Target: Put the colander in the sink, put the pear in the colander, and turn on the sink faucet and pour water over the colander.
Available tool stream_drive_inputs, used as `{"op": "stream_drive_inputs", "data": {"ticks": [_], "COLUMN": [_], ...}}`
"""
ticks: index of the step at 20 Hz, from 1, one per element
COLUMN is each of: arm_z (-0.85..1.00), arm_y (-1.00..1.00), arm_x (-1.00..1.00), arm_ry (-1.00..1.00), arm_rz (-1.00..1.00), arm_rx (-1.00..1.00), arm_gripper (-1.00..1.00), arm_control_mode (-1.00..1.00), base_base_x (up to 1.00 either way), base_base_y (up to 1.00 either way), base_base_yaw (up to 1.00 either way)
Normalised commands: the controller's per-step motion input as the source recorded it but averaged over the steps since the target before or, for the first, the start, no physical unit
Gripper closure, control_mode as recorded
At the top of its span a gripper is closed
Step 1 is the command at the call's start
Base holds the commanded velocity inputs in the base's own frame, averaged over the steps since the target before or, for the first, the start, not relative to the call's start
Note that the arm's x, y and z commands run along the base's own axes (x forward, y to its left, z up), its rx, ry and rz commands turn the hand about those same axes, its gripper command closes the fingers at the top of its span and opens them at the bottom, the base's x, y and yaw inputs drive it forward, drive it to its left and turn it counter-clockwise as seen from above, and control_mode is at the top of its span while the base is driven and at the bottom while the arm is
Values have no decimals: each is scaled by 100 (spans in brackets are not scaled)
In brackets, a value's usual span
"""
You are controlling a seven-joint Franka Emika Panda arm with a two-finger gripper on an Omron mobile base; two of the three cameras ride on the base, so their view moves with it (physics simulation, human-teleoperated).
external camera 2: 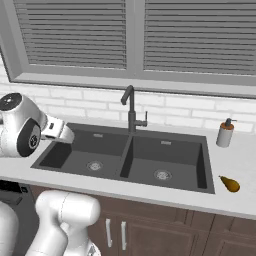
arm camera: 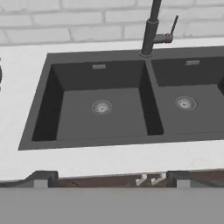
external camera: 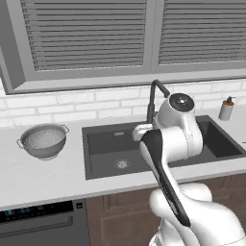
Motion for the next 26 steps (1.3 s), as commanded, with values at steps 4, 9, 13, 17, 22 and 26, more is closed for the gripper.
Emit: {"op": "stream_drive_inputs", "data": {"ticks": [4, 9, 13, 17, 22, 26], "arm_z": [0, 0, 0, -1, -8, -12], "arm_y": [81, 82, 75, 80, 76, 78], "arm_x": [22, 31, 42, 51, 61, 69], "arm_ry": [0, 2, 16, 17, 17, 11], "arm_rz": [-37, -23, -12, -10, -1, 0], "arm_rx": [2, 11, 18, 18, 19, 10], "arm_gripper": [-100, -100, -100, -100, -100, -100], "arm_control_mode": [-100, -100, -100, -100, -100, -100], "base_base_x": [0, 0, 0, 0, 0, 0], "base_base_y": [0, 0, 0, 0, 0, 0], "base_base_yaw": [0, 0, 0, 0, 0, 0]}}
